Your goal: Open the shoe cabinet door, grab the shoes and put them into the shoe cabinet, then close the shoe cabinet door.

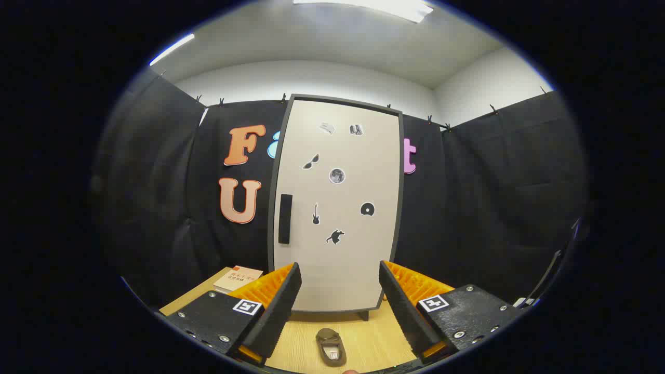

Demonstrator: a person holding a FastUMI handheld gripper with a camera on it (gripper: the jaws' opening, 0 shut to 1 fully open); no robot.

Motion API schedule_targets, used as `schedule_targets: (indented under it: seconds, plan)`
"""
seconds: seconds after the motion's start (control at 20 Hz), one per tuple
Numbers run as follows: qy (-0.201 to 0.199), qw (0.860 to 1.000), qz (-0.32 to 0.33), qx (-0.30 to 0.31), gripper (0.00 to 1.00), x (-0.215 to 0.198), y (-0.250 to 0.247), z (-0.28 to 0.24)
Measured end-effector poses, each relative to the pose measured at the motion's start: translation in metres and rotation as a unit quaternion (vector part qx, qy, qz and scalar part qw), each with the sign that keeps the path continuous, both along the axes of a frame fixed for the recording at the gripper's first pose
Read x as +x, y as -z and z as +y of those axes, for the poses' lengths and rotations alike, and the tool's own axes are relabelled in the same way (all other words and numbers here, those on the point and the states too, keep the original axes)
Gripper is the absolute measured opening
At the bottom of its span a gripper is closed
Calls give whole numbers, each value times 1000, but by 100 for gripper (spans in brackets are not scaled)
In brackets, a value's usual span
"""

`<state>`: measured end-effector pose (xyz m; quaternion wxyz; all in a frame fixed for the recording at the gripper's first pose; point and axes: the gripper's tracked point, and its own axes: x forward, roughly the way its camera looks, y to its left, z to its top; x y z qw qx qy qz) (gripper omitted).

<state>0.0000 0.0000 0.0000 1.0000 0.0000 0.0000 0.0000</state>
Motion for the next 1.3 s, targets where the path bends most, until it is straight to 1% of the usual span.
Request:
schedule_targets:
  seconds: [0.1, 0.25, 0.45, 0.9, 1.3]
  plan:
    - [-5, 1000, -2, 7, 94, 0, -2, 0]
    - [2, 1000, 3, 3, 94, 0, 2, -3]
    - [-2, 1000, 13, 6, 94, -1, 7, 0]
    - [2, 1000, 13, -7, 94, -11, 7, 4]
    - [-2, 1000, 19, -2, 94, -4, 8, 14]
